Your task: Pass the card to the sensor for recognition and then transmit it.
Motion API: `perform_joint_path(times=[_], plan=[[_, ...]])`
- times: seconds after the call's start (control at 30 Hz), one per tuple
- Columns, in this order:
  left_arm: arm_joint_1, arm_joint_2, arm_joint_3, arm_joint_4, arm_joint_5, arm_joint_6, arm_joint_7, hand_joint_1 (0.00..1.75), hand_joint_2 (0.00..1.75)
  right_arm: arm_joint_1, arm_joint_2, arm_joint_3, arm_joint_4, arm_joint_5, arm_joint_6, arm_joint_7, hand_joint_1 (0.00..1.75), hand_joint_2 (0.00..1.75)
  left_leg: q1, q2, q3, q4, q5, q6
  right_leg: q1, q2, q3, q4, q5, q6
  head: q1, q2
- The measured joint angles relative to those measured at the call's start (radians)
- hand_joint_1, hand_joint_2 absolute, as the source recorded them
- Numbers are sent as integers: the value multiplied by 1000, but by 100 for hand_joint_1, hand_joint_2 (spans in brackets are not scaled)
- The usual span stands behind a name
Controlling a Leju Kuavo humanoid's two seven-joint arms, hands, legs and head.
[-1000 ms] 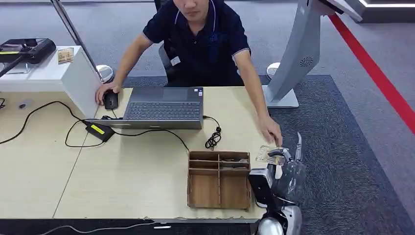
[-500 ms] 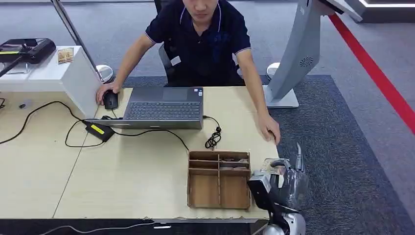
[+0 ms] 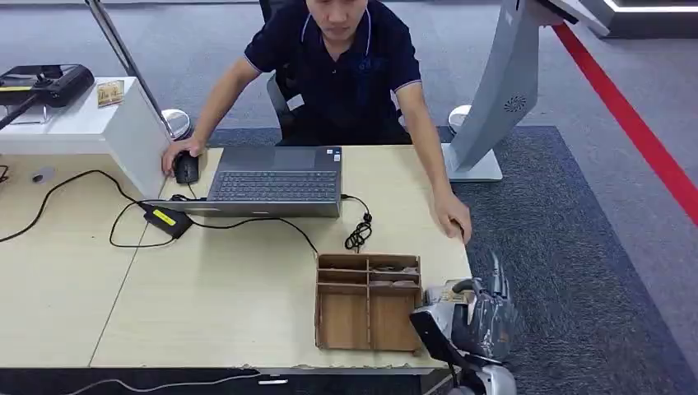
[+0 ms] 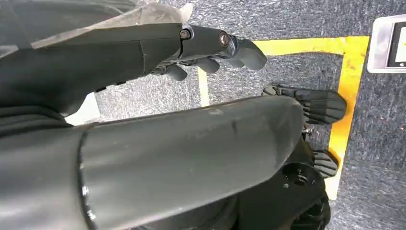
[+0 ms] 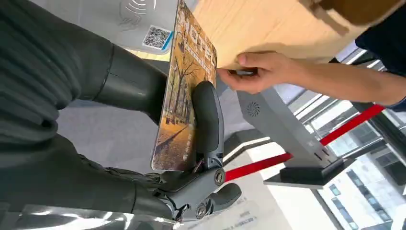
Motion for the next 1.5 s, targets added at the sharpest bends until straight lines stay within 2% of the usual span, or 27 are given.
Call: perform_joint_path(times=[0.2, 0.53, 1.1, 1.27, 1.37, 1.5], plan=[[0, 0, 0, 0, -3, -6, 0, 0, 0, 13, 0, -10, 1, 76, 0, 54, 175, 175, 0, 0, 0, 0, 0, 0, 0, 0, 0, 0, 0, 0, 0, 0], [0, 0, 0, 0, -8, -8, 0, 0, 0, 25, -5, -8, 1, 107, -1, 108, 175, 175, 0, 0, 0, 0, 0, 0, 0, 0, 0, 0, 0, 0, 0, 0], [0, 0, 0, 0, -10, -10, 0, 0, 0, 36, -29, 43, 1, 118, -1, 180, 175, 175, 0, 0, 0, 0, 0, 0, 0, 0, 0, 0, 0, 0, 0, 0], [0, 0, 0, 0, -11, -11, 0, 0, 0, 38, -44, 68, 1, 117, -1, 225, 175, 175, 0, 0, 0, 0, 0, 0, 0, 0, 0, 0, 0, 0, 0, 0], [0, 0, 0, 0, -13, -11, 0, 0, 0, 42, -58, 88, 3, 115, -1, 273, 175, 175, 0, 0, 0, 0, 0, 0, 0, 0, 0, 0, 0, 0, 0, 0], [0, 0, 0, 0, -13, -11, 3, 0, 0, 42, -75, 109, 5, 114, 0, 285, 175, 175, 0, 0, 0, 0, 0, 0, 0, 0, 0, 0, 0, 0, 0, 0]])
